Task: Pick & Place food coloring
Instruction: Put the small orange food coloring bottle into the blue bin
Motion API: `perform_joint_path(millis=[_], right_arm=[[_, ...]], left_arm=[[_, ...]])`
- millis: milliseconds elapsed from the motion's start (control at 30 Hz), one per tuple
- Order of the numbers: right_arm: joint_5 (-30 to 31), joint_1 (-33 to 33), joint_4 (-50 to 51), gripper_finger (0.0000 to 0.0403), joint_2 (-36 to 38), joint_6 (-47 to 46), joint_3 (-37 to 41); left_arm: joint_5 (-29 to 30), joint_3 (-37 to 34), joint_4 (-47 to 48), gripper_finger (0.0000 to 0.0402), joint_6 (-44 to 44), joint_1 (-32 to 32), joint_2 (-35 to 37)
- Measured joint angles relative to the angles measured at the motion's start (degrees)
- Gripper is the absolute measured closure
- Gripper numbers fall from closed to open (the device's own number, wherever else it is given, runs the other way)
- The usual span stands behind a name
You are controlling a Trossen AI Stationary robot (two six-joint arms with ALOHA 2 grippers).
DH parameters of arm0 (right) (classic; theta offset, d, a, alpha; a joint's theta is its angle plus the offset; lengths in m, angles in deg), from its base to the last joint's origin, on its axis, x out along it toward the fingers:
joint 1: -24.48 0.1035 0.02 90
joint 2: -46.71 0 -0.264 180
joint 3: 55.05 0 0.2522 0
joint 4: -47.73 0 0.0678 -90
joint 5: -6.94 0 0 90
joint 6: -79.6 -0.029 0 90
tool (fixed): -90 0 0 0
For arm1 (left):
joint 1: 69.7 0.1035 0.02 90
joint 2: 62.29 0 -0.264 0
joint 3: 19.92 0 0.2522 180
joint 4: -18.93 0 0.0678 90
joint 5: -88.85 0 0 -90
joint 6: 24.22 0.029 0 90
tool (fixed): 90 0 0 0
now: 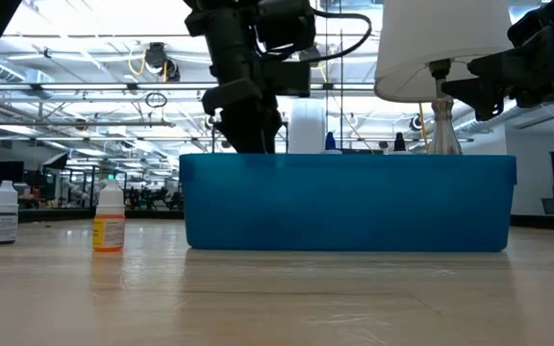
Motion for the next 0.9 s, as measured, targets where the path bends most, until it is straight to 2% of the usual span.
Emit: perform_joint_path(millis=[167, 333, 467, 667, 767, 900], right_arm=[[0.00, 0.01, -0.01, 0.0140, -0.01, 0.00, -0.01], [0.00, -0.01, 0.00, 0.0140, -0.01, 0.00, -0.01], [0.00, 0.00, 0.00, 0.0140, -0.01, 0.00, 0.01], [0.00, -0.01, -0.01, 0.0140, 0.01, 0.00, 0.01], [0.00, 0.00, -0.04, 0.0140, 0.01, 0.00, 0.00], [0.00, -0.01, -0.02, 0.0140, 0.01, 0.00, 0.01]], left_arm=[[0.90, 0.91, 3.13, 0.0106, 0.02, 0.00, 1.54], [4.58, 2.27, 8.23, 0.0112, -3.39, 0.07, 8.82], [-1.59, 1.85, 15.61, 0.0119, -12.53, -0.42, 15.43], [-3.42, -6.47, 26.58, 0.0120, -24.75, -6.21, 20.64], [-5.89, -11.74, 25.33, 0.0123, -29.62, -9.80, 21.03], [-4.11, -18.02, 19.19, 0.0135, -26.79, -14.97, 20.19]])
